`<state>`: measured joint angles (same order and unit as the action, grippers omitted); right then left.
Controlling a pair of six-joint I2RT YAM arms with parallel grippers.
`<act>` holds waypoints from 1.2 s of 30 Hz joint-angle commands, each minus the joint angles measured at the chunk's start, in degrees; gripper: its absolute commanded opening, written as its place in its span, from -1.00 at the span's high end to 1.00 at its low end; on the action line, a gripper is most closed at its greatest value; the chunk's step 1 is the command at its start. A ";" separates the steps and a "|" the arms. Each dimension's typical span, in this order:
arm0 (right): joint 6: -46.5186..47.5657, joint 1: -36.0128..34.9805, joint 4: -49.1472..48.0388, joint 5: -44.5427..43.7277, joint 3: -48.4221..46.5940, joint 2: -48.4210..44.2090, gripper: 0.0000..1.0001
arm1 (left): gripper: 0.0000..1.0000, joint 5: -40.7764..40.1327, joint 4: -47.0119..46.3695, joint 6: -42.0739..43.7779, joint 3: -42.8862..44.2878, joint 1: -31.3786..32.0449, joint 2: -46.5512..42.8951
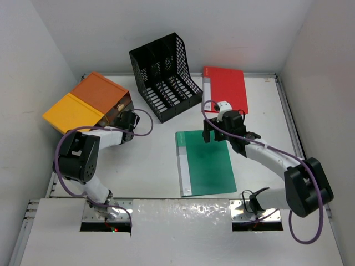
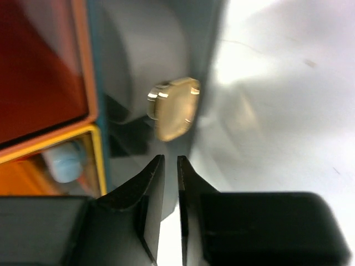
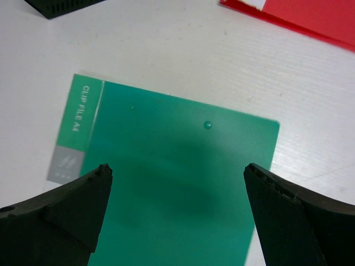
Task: Organize the desk
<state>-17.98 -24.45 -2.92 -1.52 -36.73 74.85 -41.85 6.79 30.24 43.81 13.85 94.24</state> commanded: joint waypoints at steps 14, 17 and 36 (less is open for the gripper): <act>59.35 0.80 -30.35 -16.14 -13.83 30.35 -0.01 | 0.47 38.86 24.24 -2.03 6.55 3.91 -17.68; 65.50 1.33 -41.10 -13.08 -10.74 32.99 -0.02 | 0.45 38.68 24.15 -2.46 6.46 3.91 -18.74; 74.40 5.02 -53.48 1.97 -13.01 48.54 -0.13 | 0.40 34.90 22.57 -3.26 9.98 3.82 -16.11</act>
<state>53.08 -19.81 -50.35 -2.68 -49.80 120.73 -6.07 30.74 27.94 51.44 17.85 77.49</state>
